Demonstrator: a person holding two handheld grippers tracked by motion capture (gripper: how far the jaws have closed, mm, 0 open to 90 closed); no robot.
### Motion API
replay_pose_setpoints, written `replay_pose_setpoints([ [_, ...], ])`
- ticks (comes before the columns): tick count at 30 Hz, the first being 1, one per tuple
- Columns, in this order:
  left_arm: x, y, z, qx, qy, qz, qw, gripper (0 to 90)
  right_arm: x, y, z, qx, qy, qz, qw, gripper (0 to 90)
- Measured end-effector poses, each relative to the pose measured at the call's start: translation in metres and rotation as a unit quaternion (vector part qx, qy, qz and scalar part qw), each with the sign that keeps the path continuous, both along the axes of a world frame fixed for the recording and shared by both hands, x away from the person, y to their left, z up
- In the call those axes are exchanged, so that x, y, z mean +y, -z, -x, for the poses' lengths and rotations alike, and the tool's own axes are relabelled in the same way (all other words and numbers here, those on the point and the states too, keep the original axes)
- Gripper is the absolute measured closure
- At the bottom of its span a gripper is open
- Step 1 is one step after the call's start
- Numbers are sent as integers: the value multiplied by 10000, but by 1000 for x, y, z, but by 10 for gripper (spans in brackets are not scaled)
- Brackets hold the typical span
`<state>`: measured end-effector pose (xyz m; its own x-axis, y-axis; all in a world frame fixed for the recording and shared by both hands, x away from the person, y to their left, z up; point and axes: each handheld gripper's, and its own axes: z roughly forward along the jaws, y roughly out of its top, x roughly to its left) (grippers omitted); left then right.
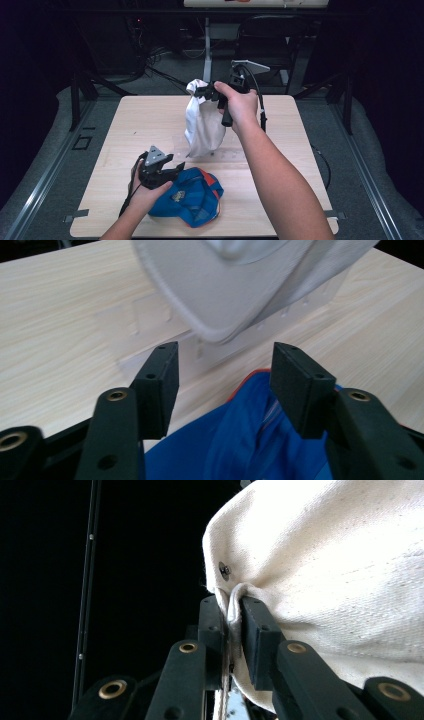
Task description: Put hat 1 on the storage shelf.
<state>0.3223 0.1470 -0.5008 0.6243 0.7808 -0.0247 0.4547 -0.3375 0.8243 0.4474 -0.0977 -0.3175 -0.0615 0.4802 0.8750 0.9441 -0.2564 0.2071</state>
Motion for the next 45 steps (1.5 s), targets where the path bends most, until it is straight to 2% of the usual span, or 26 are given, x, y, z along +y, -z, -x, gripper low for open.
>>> replay_pose_setpoints([
  [5, -15, 0, -3, -131, 18, -140, 9998, 540, 0, 0, 1, -17, -19, 17, 10000, 799],
  [11, -23, 1, -8, -152, 5, -106, 9998, 519, 0, -1, 3, -43, -61, 27, 10000, 799],
  [12, -24, 1, -9, -172, -11, -116, 9998, 516, 0, -1, 3, -44, -63, 19, 10000, 799],
  [13, -26, 1, -10, -286, 19, -159, 9995, 509, 1, -1, 4, -33, -76, 21, 10000, 799],
  [15, -27, 1, -11, -245, 69, -154, 9996, 514, 1, -1, 4, -33, -75, 13, 10000, 799],
  [17, -28, 2, -12, -249, 70, -128, 9996, 570, 1, -1, 4, -47, -79, 17, 10000, 799],
  [18, -28, 2, -11, -268, 59, -143, 9995, 570, 2, -1, 4, -51, -79, 12, 10000, 799],
  [19, -28, 2, -11, -316, 33, -152, 9994, 642, 2, -1, 5, -67, -86, 11, 9999, 799],
  [23, -23, 0, -12, -408, 12, -145, 9991, 758, 4, -1, 6, -73, -127, 4, 9999, 800],
  [28, -17, -1, -15, -399, 20, -52, 9992, 798, 6, -1, 7, -69, -118, -9, 9999, 804],
  [33, -15, -2, -14, -515, 137, -123, 9985, 825, 3, -4, 8, -102, -85, 10, 9999, 809],
  [37, -13, -3, -16, -539, 268, -38, 9982, 828, 1, -4, 8, -131, -54, 17, 9999, 810],
  [38, -10, -2, -16, -543, 302, 37, 9981, 829, 0, -4, 8, -140, -87, 21, 9999, 810],
  [45, -1, 2, -19, -444, 339, 290, 9980, 826, 3, -3, 8, -116, -98, 19, 9999, 810],
])
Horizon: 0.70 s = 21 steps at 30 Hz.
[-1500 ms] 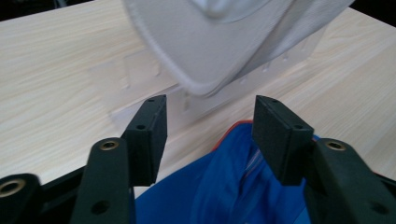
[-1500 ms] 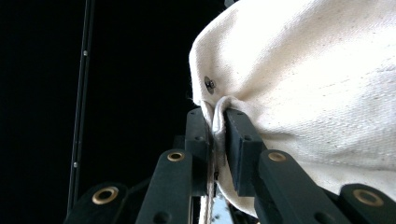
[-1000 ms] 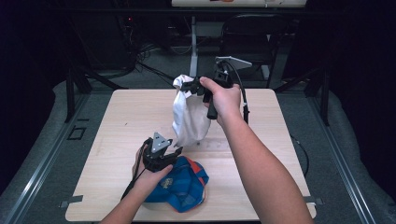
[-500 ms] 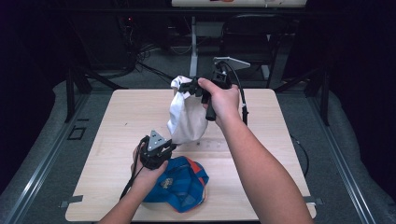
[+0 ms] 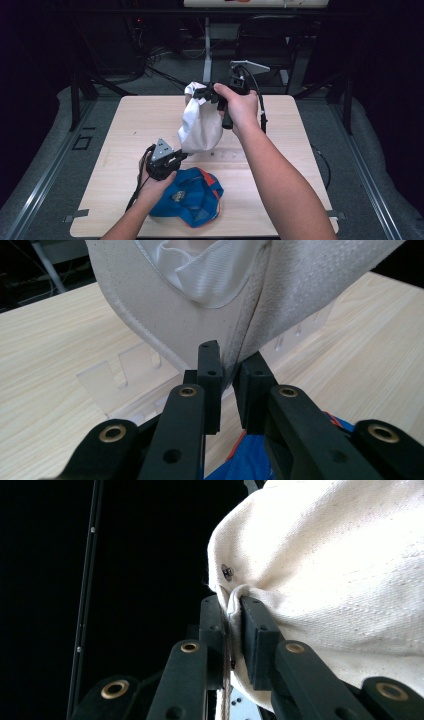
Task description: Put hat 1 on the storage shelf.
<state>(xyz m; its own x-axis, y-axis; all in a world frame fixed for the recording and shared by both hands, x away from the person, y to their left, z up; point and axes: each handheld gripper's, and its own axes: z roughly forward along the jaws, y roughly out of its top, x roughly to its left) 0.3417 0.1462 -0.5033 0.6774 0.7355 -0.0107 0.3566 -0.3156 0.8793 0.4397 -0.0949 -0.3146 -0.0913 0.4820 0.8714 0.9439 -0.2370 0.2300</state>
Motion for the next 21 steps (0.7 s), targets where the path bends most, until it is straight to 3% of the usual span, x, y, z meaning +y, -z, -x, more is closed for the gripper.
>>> replay_pose_setpoints([
  [3, 9, 4, 0, 36, -2, 138, 9999, 825, 4, 2, 0, 29, -68, 36, 10000, 811],
  [8, 16, 10, 0, 56, 69, 126, 9999, 831, 8, 3, 2, 45, -142, 76, 9999, 813],
  [10, 19, 13, 0, 88, 46, 247, 9996, 834, 12, 4, 3, 34, -198, 139, 9997, 814],
  [16, 17, 14, 1, 22, 112, 138, 9998, 850, 19, 7, 3, 75, -284, 124, 9995, 815],
  [21, 12, 9, -2, 1, 246, 125, 9996, 853, 16, -1, 5, -8, -367, 187, 9992, 816],
])
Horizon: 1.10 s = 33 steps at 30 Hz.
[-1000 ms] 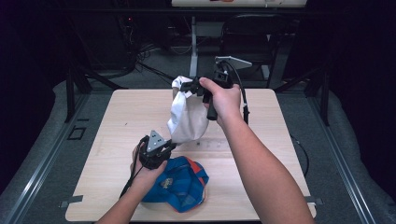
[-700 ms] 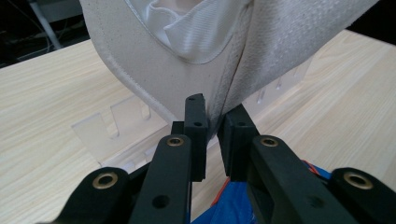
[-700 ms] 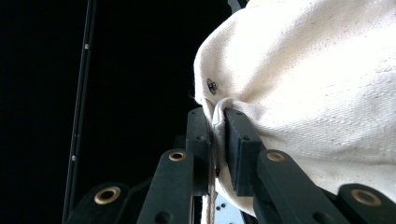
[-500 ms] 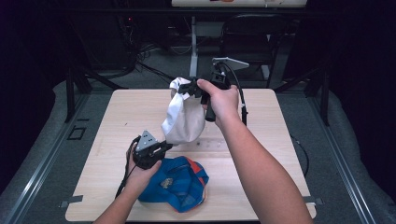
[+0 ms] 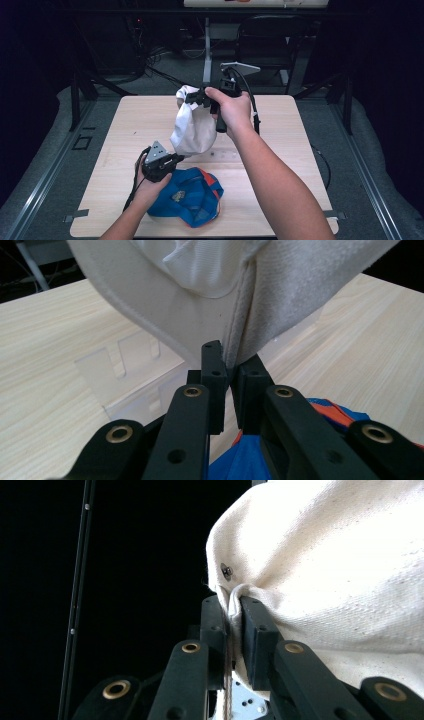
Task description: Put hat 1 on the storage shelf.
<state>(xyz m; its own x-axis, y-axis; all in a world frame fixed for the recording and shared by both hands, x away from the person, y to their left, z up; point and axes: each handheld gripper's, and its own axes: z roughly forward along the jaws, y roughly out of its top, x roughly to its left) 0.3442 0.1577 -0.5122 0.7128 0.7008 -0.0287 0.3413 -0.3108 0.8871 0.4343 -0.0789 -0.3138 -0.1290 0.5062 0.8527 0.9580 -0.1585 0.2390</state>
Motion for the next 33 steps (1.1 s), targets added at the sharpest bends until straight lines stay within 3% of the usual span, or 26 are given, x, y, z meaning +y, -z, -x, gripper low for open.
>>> replay_pose_setpoints([
  [4, 4, 2, -3, 93, 55, 9, 9999, 852, -2, -1, 0, -11, 83, 27, 10000, 816],
  [10, 6, 9, -2, 213, -190, -61, 9996, 850, 1, 10, -4, 70, 103, 98, 9999, 815],
  [16, 6, 17, -1, 309, -321, 100, 9990, 851, 2, 18, -6, 70, 126, 211, 9997, 815],
  [19, 6, 22, -2, 455, -374, -3, 9983, 851, 0, 22, -7, 72, 132, 414, 9990, 816],
  [20, 6, 28, -2, 510, -391, 30, 9979, 851, 0, 28, -8, 82, 148, 594, 9981, 816],
  [24, 5, 29, -2, 487, -437, 79, 9978, 847, -4, 37, -9, 117, 184, 582, 9981, 815],
  [28, 6, 28, -1, 529, -471, 110, 9974, 811, -6, 36, -9, 58, 179, 590, 9981, 805],
  [33, 10, 23, 5, 562, -507, 191, 9969, 735, -12, 30, -6, -143, 158, 660, 9976, 721],
])
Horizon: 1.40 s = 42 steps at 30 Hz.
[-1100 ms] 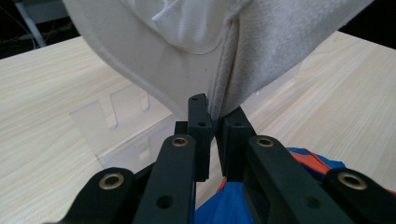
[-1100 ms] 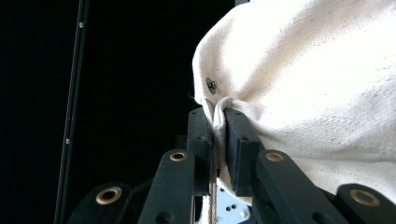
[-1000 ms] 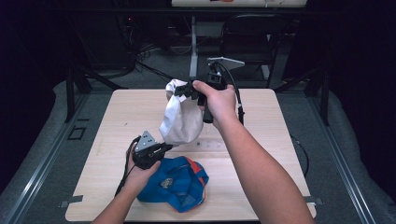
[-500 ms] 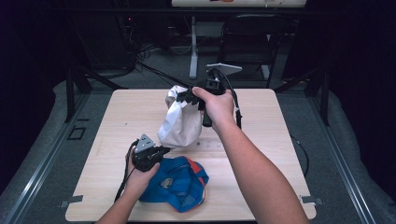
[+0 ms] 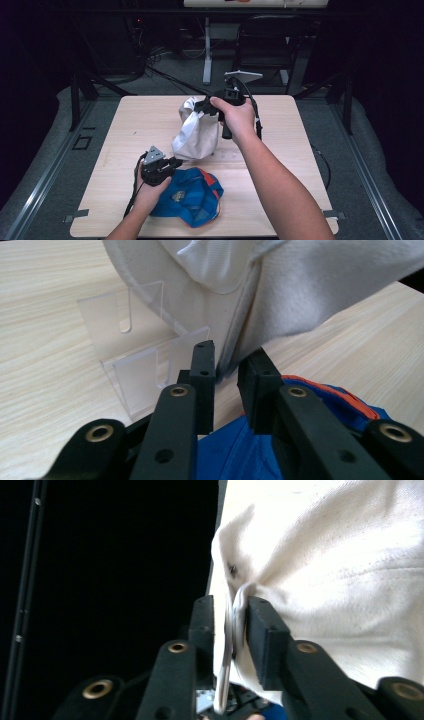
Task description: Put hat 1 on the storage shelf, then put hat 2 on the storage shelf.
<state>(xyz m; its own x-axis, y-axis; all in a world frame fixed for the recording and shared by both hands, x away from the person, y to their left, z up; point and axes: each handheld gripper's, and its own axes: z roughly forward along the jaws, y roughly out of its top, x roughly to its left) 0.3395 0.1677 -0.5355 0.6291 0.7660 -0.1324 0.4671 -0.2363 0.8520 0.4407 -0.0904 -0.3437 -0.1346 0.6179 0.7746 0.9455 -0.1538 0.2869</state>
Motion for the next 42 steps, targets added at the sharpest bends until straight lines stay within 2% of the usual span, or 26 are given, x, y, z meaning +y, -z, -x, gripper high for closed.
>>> replay_pose_setpoints([
  [1, 3, -2, 4, -58, -20, 21, 10000, 726, -5, -3, 3, -110, 20, 189, 9998, 713],
  [5, 10, -5, 10, -46, -81, 58, 9999, 682, -16, -8, 10, -235, 10, 326, 9992, 703],
  [8, 22, -8, 17, -2, -208, 27, 9998, 651, -33, -13, 20, -457, 90, 493, 9977, 692],
  [15, 42, -10, 28, 144, -460, 15, 9988, 590, -58, -10, 40, -597, 72, 588, 9965, 687],
  [16, 48, -10, 32, 141, -551, -47, 9984, 554, -65, -6, 47, -679, 62, 660, 9955, 685],
  [18, 51, -10, 33, 142, -587, -93, 9981, 535, -71, 1, 53, -697, 80, 718, 9949, 679],
  [19, 57, -9, 36, 160, -671, -241, 9973, 528, -74, 5, 56, -706, 52, 740, 9947, 674],
  [20, 57, -9, 36, 160, -671, -241, 9973, 522, -74, 5, 56, -706, 52, 740, 9947, 674],
  [21, 63, -6, 37, 187, -736, -291, 9967, 517, -79, 14, 62, -711, 8, 816, 9941, 673],
  [23, 67, -4, 37, 205, -759, -291, 9965, 512, -81, 23, 69, -712, -22, 884, 9935, 668],
  [24, 70, -2, 37, 232, -793, -283, 9962, 512, -81, 23, 69, -712, -22, 884, 9935, 668],
  [25, 76, 0, 36, 279, -894, -234, 9953, 509, -83, 34, 75, -757, -52, 962, 9925, 663],
  [26, 76, 0, 36, 279, -894, -234, 9953, 506, -83, 34, 75, -757, -52, 962, 9925, 663],
  [28, 80, 2, 35, 231, -970, -231, 9947, 505, -85, 45, 81, -783, -107, 970, 9921, 659],
  [29, 84, 3, 34, 237, -1041, -259, 9939, 504, -87, 57, 87, -805, -129, 982, 9918, 657],
  [30, 84, 3, 34, 237, -1041, -259, 9939, 504, -87, 57, 87, -805, -129, 982, 9918, 657],
  [31, 87, 4, 34, 254, -1090, -250, 9934, 504, -88, 70, 92, -787, -115, 958, 9922, 656],
  [32, 87, 4, 34, 254, -1090, -250, 9934, 504, -88, 70, 92, -787, -115, 958, 9922, 656],
  [36, 88, 6, 32, 306, -1115, -277, 9929, 496, -88, 93, 103, -731, -195, 1040, 9917, 657],
  [42, 89, 8, 34, 349, -1141, -302, 9924, 493, -85, 104, 112, -838, -261, 1128, 9897, 654],
])
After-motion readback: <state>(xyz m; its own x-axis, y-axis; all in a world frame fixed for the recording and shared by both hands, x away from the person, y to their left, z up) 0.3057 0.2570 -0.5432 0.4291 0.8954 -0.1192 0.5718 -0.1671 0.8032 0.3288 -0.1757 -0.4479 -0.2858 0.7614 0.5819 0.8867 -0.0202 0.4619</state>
